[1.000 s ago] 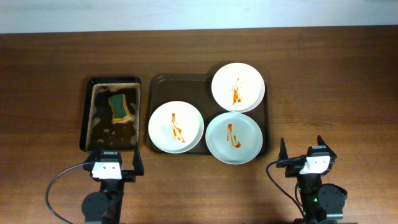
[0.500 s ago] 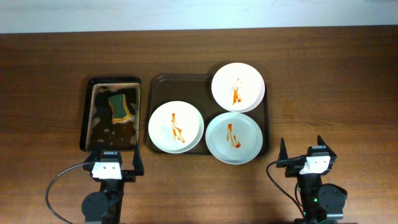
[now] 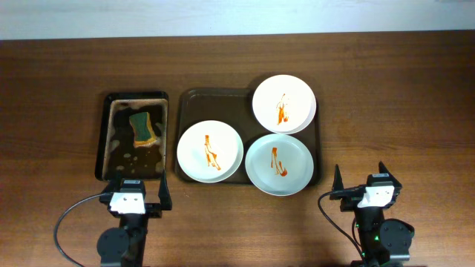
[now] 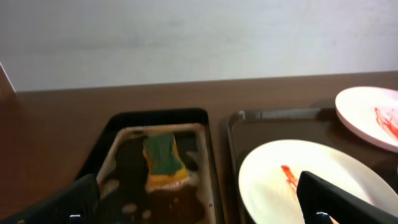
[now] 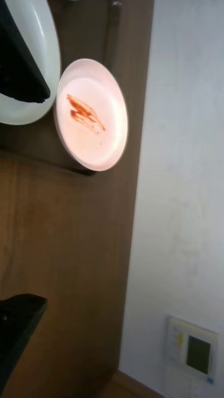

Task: Clean dirty plates on tray and stack at the side

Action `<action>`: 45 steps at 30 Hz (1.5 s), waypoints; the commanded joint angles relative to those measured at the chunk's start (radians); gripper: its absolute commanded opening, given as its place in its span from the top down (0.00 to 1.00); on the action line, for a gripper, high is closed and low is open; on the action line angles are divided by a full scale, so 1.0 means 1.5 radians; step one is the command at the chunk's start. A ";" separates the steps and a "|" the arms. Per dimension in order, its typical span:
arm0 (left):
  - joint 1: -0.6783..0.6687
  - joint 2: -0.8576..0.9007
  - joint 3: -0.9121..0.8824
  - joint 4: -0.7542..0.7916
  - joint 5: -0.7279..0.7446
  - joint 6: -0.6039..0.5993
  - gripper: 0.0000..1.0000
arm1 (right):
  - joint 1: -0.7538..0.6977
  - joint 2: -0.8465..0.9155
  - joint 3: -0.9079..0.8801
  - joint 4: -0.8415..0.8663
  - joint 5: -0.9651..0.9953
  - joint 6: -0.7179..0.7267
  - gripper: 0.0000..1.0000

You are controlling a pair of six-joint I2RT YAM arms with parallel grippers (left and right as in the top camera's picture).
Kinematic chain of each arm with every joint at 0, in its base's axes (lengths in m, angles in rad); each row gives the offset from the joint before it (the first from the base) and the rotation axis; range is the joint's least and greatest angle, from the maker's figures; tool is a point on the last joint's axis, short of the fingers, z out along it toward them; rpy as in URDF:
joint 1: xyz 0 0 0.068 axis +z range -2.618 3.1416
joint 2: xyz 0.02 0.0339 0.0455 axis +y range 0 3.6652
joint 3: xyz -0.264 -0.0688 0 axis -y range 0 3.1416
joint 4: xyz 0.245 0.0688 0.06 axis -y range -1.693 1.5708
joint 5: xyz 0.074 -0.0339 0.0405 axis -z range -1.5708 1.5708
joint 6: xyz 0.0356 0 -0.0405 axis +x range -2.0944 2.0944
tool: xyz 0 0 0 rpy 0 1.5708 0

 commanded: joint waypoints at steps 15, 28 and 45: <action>-0.003 0.490 0.370 -0.183 -0.015 0.010 0.00 | -0.003 0.449 0.385 -0.233 -0.036 0.026 0.02; -0.003 0.784 0.646 -0.418 0.030 0.010 0.00 | -0.002 0.771 0.663 -0.479 -0.185 0.028 0.02; 0.003 0.837 0.673 -0.355 0.052 -0.031 0.03 | -0.001 0.877 0.663 -0.460 -0.305 0.028 0.11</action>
